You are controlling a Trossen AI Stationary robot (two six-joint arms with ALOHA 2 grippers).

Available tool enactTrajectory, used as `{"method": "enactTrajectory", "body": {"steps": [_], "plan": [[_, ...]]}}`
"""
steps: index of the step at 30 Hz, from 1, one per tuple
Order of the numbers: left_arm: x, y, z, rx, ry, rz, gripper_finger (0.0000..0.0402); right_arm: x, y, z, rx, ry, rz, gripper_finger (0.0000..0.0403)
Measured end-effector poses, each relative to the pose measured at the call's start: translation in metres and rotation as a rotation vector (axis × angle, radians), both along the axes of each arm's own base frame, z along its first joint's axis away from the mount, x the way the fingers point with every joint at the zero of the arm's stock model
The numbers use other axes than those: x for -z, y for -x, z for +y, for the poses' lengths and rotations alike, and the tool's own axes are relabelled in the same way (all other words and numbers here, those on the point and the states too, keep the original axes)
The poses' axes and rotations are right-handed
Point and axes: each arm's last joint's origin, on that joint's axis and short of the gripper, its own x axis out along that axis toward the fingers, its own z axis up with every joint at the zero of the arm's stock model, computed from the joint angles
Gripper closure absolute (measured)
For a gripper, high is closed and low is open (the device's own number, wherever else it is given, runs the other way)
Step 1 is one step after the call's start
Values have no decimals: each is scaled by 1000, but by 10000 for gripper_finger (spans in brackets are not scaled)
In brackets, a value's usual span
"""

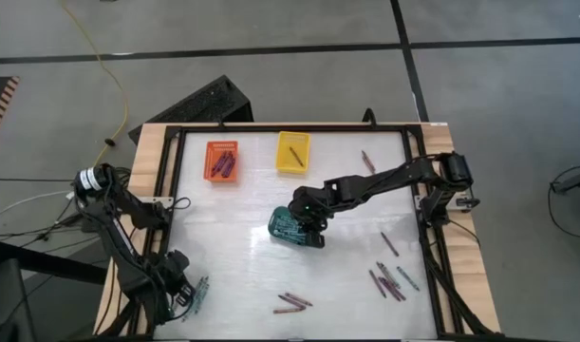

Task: Sort crayons
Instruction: Put the brown crayon into the yellow bin

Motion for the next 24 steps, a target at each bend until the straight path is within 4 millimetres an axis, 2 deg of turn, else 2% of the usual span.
{"method": "enactTrajectory", "body": {"steps": [5,9,17,24], "plan": [[-12,-2,1,18,43,-104,315,0,0,0,-10,9,-3,289],[-13,-6,-7,51,121,-143,315,0,0,0,-14,12,-4,289],[-3,-6,-12,60,121,-79,315,0,0,0,-17,16,-5,289],[-3,-6,-13,58,134,-59,315,0,0,3,-23,15,-3,289]]}}
